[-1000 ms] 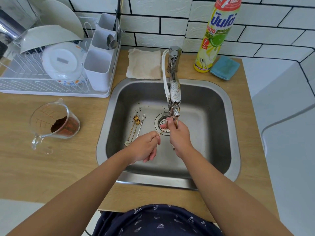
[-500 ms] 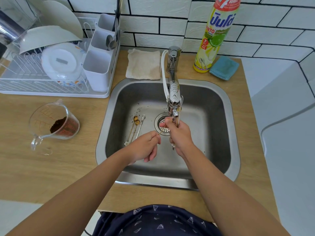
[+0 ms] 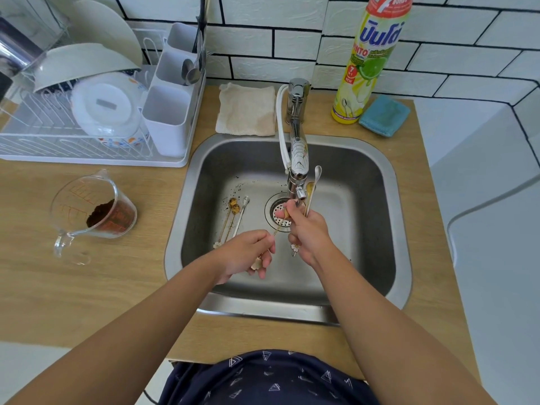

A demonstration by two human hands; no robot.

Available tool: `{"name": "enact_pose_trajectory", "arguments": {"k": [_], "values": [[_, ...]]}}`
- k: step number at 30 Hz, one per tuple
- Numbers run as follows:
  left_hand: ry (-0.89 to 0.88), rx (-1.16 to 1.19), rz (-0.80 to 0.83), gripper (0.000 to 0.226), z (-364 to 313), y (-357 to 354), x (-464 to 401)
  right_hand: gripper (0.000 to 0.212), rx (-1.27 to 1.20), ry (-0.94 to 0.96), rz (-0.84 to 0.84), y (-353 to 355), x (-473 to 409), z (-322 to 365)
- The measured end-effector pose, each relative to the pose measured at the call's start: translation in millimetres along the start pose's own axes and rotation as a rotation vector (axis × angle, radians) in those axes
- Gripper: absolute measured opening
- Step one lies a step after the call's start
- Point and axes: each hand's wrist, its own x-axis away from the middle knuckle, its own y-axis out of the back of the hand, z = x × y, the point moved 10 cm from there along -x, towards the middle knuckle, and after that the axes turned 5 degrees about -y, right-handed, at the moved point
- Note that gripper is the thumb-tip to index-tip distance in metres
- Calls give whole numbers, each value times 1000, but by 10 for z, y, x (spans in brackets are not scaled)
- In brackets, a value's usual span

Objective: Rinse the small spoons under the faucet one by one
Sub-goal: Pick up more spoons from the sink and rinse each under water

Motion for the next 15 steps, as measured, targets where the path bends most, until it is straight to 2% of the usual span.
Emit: {"name": "enact_pose_trajectory", "arguments": {"k": [4,7,10,12,15], "values": [[-45,-58,-46,30,-21,11,-16,8,54,54,84,-45,49,86],[-80,-144,-102,29,-62,53,-61,12,241,94,30,-5,64,161],[-118,-217,-143,29,-118,89,-97,25,100,53,57,-23,14,141],[-128,-237,-156,29,-138,106,-111,25,59,68,121,-92,32,151],[-124,-275,-135,29,-136,99,-109,15,301,187,61,-133,83,231]]}}
